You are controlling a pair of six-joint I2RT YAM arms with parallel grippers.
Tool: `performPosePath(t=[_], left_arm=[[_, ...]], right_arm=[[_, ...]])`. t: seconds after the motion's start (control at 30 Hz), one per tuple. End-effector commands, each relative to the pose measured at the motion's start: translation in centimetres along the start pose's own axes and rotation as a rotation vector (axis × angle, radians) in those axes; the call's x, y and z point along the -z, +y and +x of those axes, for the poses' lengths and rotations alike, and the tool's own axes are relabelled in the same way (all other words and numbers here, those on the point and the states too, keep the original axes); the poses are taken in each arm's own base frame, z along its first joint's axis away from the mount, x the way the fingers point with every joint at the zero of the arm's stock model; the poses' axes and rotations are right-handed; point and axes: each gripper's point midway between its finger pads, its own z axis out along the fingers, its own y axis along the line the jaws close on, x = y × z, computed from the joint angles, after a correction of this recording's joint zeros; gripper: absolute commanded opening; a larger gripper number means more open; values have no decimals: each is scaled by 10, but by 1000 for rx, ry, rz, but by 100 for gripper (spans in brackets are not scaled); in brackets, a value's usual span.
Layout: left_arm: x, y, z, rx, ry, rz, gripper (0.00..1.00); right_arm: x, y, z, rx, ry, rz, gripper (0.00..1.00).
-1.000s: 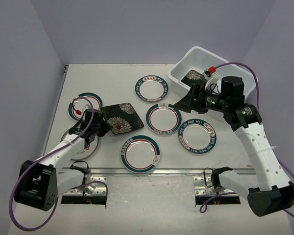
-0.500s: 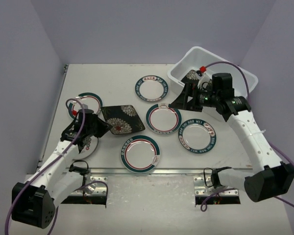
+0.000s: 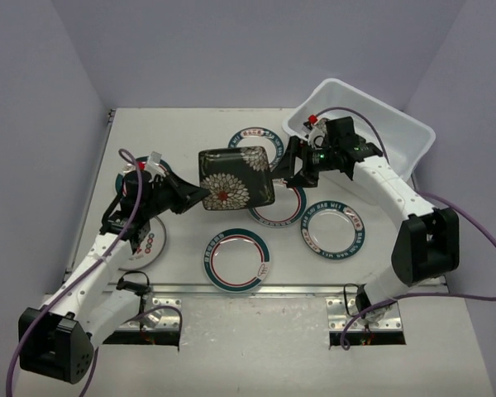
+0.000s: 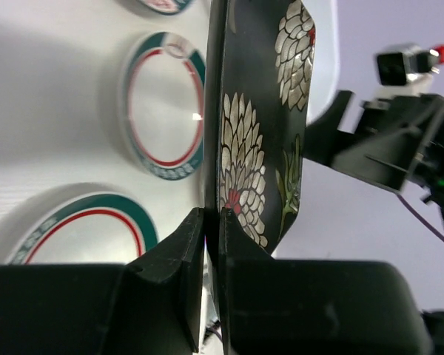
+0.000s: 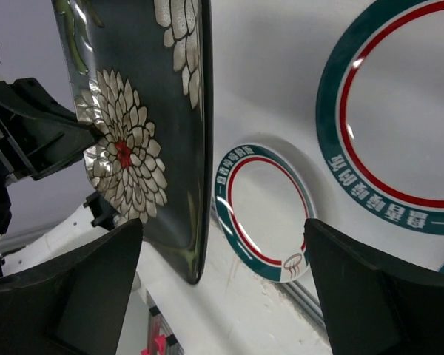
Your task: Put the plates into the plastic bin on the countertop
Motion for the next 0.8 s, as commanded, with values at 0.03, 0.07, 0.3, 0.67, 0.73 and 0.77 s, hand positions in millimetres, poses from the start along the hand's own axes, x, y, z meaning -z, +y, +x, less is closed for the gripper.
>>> performPosePath(t=[0.03, 0.07, 0.3, 0.67, 0.73, 0.77], left_arm=[[27, -129, -21, -162, -37, 480, 0], [26, -132, -21, -164, -34, 488, 0], [0, -139, -23, -182, 24, 498, 0], [-17, -107, -111, -265, -220, -27, 100], [-20, -91, -108, -256, -195, -65, 100], [-22, -85, -103, -255, -176, -72, 100]], right_arm=[[0, 42, -22, 61, -55, -143, 63], [1, 44, -24, 66, -61, -151, 53], [17, 67, -47, 73, -117, -203, 0], [148, -44, -182, -192, -542, 168, 0], [164, -62, -203, -185, -573, 310, 0], [171, -72, -214, -189, -595, 384, 0]])
